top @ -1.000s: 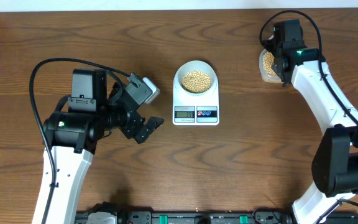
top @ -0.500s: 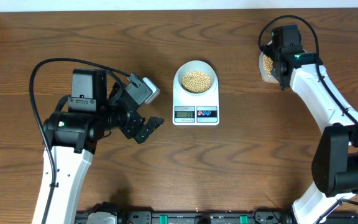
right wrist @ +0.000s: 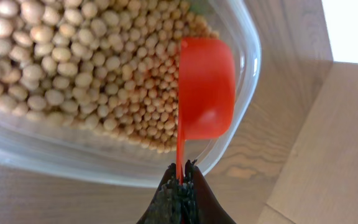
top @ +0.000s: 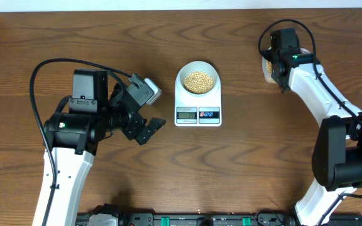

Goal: Scoop item into bowl and weigh 50g on scale
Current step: 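Lower the red scoop into the soybean tub with the right gripper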

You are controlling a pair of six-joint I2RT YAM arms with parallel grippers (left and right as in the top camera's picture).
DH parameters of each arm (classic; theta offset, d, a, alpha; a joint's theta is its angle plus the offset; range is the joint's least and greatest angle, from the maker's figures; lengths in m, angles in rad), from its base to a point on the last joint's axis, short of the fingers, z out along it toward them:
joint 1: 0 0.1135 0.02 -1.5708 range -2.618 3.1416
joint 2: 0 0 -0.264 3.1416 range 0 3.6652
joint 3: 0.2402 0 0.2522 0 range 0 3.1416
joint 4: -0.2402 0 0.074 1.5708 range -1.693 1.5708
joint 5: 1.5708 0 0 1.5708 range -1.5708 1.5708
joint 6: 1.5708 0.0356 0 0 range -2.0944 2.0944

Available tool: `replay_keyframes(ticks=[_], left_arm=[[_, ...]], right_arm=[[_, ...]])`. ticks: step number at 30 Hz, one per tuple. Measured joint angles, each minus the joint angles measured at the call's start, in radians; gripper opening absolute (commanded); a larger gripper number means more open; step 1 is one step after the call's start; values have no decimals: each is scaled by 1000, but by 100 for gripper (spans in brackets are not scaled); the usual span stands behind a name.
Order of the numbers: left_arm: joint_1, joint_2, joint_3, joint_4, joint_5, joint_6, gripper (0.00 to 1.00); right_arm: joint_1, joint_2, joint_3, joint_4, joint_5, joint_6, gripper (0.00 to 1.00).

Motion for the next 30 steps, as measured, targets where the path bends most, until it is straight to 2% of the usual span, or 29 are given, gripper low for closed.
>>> replay_keyframes(ticks=[5, 17, 30], left_arm=[[0, 0, 0, 0, 0, 0, 98], [0, 0, 0, 0, 0, 0, 98], [0, 0, 0, 0, 0, 0, 98]], right_arm=[[0, 0, 0, -74, -71, 45, 1], [-18, -12, 13, -80, -277, 249, 1], [-180, -25, 18, -77, -670, 491, 1]])
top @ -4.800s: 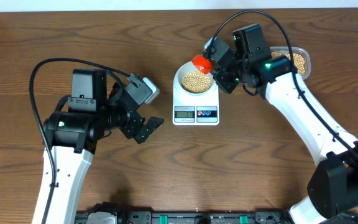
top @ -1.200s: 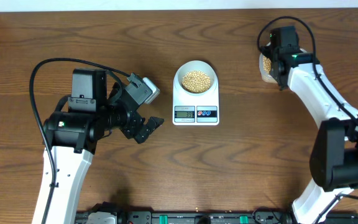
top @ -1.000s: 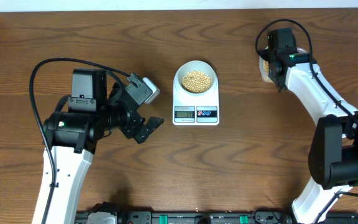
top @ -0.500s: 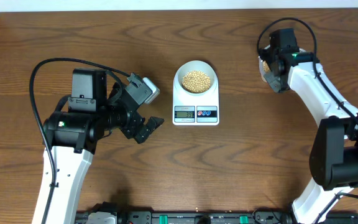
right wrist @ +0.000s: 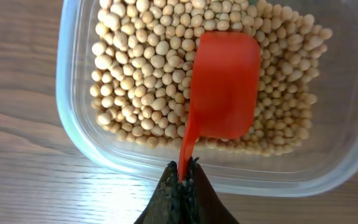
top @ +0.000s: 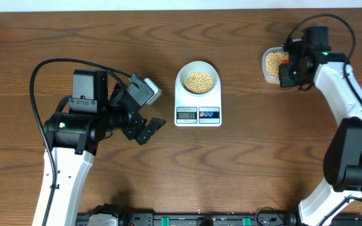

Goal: Scoop item into bowl and weigh 50g on scale
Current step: 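Lower the red scoop into the soybean tub with the right gripper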

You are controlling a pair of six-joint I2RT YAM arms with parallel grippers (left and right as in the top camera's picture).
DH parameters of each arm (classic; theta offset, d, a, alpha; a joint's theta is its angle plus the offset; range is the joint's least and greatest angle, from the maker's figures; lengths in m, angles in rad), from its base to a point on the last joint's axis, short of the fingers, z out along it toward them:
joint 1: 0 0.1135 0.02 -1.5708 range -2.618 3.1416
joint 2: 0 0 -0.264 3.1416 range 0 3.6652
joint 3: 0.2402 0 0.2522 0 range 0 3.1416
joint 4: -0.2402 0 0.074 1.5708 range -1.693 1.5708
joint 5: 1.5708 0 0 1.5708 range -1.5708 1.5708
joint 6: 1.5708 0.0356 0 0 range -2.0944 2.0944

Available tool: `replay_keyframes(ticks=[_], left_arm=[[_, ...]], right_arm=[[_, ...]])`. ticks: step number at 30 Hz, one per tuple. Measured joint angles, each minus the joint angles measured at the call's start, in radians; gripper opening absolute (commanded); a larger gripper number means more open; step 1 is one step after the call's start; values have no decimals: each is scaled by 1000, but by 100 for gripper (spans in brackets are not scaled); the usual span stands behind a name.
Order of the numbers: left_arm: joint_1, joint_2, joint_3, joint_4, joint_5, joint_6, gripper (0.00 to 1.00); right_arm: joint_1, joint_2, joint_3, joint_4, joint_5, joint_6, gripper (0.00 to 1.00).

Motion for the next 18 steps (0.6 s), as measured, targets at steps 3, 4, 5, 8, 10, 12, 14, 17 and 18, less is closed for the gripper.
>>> replay_keyframes(ticks=[3, 4, 5, 8, 10, 12, 14, 17, 18], left_arm=[[0, 0, 0, 0, 0, 0, 98], [0, 0, 0, 0, 0, 0, 98], [0, 0, 0, 0, 0, 0, 98], [0, 0, 0, 0, 0, 0, 98], [0, 0, 0, 0, 0, 0, 98], [0, 0, 0, 0, 0, 0, 98], [0, 0, 0, 0, 0, 0, 97], [0, 0, 0, 0, 0, 0, 98], [0, 0, 0, 0, 0, 0, 98]], right_arm=[[-40, 1, 0, -1, -94, 35, 1], [-51, 2, 0, 0, -121, 42, 1], [-65, 3, 0, 0, -151, 53, 1], [-98, 7, 0, -1, -220, 84, 1], [-118, 10, -1, -2, -257, 104, 1], [-139, 12, -2, 0, -298, 124, 1], [-162, 14, -2, 1, -345, 142, 1], [-187, 18, -4, 3, -401, 167, 1], [-195, 19, -4, 4, -415, 175, 1]])
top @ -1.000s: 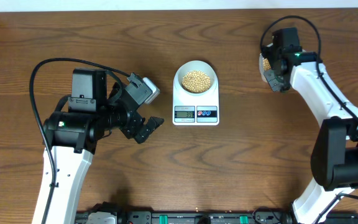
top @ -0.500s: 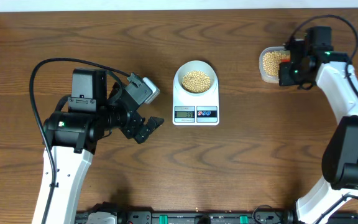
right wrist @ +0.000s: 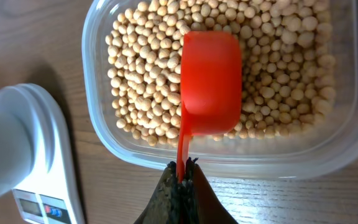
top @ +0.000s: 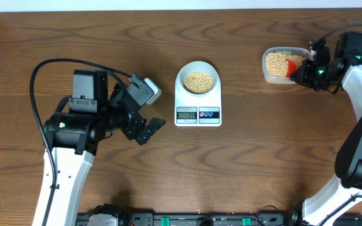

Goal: Scoop item into bowl and weigh 50g on scale
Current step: 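Lower the red scoop into the soybean tub with the right gripper, then scoop soybeans and lift the red scoop out of the tub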

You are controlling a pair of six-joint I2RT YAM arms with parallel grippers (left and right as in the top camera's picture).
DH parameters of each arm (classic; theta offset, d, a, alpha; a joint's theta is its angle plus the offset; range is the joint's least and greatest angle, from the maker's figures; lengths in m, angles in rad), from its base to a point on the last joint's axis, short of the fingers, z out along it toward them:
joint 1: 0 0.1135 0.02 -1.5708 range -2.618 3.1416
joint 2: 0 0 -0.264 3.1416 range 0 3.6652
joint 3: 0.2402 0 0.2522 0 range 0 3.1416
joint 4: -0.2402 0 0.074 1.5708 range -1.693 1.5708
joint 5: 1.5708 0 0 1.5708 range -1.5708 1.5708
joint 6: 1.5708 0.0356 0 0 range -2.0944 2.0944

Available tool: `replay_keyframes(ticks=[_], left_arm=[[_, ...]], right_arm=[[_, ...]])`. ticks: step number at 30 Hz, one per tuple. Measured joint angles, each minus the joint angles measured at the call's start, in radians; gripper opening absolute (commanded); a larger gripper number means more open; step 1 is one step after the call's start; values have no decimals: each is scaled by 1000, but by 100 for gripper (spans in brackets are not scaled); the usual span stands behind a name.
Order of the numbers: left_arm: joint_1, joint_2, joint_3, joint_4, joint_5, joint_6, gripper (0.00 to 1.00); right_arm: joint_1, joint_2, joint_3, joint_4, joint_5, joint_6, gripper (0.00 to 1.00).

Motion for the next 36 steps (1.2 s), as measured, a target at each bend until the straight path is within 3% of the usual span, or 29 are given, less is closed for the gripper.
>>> replay_keyframes(ticks=[36], left_arm=[[0, 0, 0, 0, 0, 0, 98]], right_arm=[[-237, 4, -13, 5, -398, 55, 1]])
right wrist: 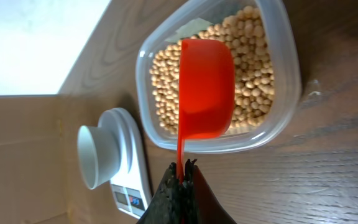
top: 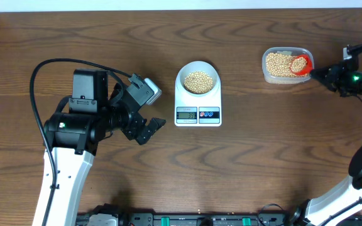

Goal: Scoop item into bowl and weigh 50g on scale
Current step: 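Scoop soybeans and lift the red scoop out of the tub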

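Note:
A clear tub of soybeans [top: 283,64] stands at the back right. My right gripper [top: 324,74] sits just right of it, shut on the thin handle of a red scoop [top: 300,64] whose cup lies over the tub's right end and seems to carry some beans. From the right wrist, the scoop [right wrist: 205,87] shows its plain red side in front of the tub [right wrist: 278,93], held by the gripper [right wrist: 182,168]. A white bowl [top: 198,80] with beans rests on the white scale [top: 198,114] at the table's middle. My left gripper [top: 151,130] hangs open left of the scale.
The scale [right wrist: 132,193] and the bowl [right wrist: 95,155] show at the lower left of the right wrist view. A black cable loops over the left arm [top: 74,125]. The table's far edge meets a white wall just behind the tub.
My right arm has moved further right. The scoop's cup went from the tub's middle to its right end. The wrist has turned. The left arm is unchanged.
My right gripper stayed shut on the scoop throughout. First the arm lay over the tub with the cup at its rim. Then it stood at the tub's right side, then further right with the cup over the beans, and now at the far right.

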You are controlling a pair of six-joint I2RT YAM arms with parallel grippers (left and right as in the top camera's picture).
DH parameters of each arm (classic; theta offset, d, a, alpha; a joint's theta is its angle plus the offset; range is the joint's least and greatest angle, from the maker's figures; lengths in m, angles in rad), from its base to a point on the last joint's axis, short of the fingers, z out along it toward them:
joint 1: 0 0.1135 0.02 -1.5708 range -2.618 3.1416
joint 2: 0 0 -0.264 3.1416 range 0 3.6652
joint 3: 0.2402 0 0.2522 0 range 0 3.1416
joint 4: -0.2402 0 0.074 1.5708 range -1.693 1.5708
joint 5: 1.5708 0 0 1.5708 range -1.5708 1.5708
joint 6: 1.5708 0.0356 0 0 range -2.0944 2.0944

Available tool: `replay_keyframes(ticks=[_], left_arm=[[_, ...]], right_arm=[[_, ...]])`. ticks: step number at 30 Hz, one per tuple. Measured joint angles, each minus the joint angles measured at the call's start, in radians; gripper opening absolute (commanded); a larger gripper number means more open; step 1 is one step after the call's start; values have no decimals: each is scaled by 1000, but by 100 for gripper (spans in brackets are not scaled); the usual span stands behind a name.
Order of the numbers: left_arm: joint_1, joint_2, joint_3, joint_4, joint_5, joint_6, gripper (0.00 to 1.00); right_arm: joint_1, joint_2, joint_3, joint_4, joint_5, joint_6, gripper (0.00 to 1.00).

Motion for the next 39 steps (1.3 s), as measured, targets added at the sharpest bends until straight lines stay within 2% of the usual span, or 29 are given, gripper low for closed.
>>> replay_keyframes(ticks=[21, 39], left_arm=[[0, 0, 0, 0, 0, 0, 98], [0, 0, 0, 0, 0, 0, 98]], right_arm=[[-94, 0, 0, 1, -214, -2, 1], [-48, 0, 0, 5, -378, -1, 1]])
